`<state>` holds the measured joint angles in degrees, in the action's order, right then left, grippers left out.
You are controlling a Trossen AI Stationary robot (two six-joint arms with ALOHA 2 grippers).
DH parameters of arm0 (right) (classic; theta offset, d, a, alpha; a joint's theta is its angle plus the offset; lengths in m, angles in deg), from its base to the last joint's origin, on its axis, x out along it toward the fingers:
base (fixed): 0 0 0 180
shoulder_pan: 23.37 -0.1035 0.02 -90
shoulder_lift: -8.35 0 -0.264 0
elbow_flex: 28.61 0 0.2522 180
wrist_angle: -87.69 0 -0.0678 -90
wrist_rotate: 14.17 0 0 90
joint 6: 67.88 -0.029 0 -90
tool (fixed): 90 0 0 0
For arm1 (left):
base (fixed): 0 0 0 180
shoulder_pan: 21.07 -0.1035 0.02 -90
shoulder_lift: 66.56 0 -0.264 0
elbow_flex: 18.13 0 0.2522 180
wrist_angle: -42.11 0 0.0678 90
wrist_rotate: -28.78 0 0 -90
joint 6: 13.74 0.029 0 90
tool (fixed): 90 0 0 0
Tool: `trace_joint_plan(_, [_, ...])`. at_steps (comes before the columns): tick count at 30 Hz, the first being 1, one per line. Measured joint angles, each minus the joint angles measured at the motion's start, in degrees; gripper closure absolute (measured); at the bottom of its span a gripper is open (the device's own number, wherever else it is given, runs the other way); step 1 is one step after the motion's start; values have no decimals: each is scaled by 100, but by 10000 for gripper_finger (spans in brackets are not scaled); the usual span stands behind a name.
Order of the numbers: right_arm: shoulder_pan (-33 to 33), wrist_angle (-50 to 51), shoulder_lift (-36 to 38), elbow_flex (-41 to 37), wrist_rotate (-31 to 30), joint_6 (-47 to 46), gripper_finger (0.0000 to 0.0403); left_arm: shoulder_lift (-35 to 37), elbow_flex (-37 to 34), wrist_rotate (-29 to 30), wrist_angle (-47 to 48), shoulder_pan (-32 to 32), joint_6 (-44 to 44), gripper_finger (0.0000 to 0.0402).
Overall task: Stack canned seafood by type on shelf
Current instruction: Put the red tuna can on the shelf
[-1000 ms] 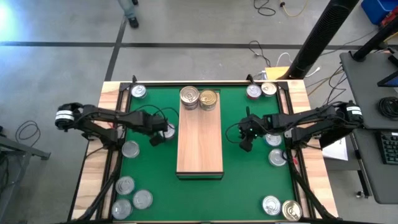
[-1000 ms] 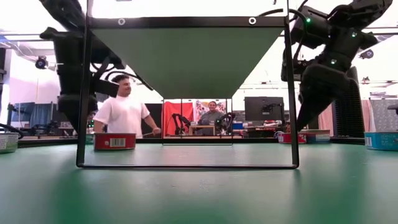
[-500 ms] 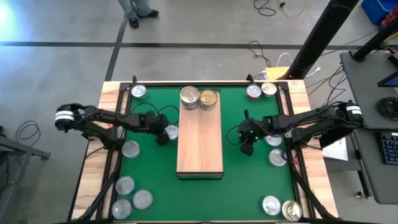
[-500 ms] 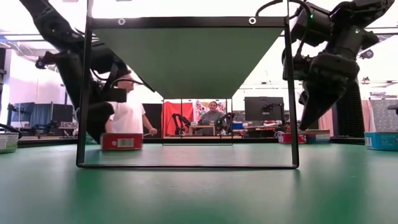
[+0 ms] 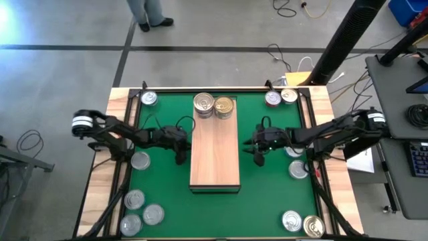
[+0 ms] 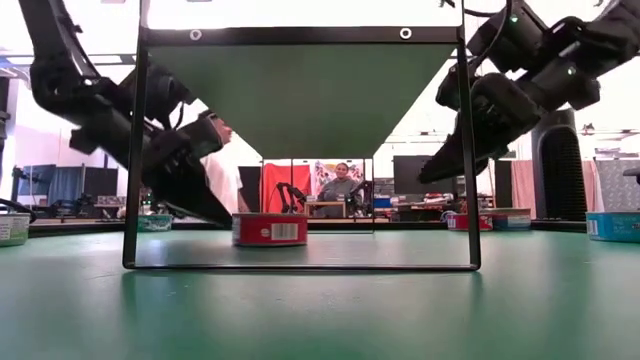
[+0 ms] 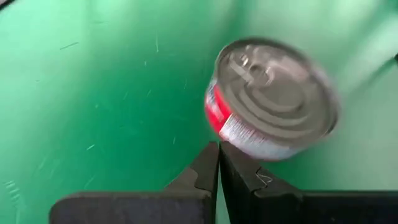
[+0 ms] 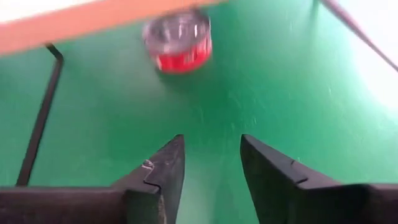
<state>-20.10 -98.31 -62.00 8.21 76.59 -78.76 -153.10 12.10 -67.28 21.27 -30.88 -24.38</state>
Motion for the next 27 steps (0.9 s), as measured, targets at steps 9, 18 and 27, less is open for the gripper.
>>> trace_joint_plan(9, [-20,-1645,-1157,-460,-279,-323,215,-1162,-48,-74,-1368,440,1134,401])
trace_joint_plan(18, [-13,-1853,-2613,216,-332,-480,190,-1609,-79,-577,-2115,461,1337,401])
trace_joint_plan(27, [-92,-2331,-3552,1025,265,18,137,-2799,282,-1140,-3527,478,999,362])
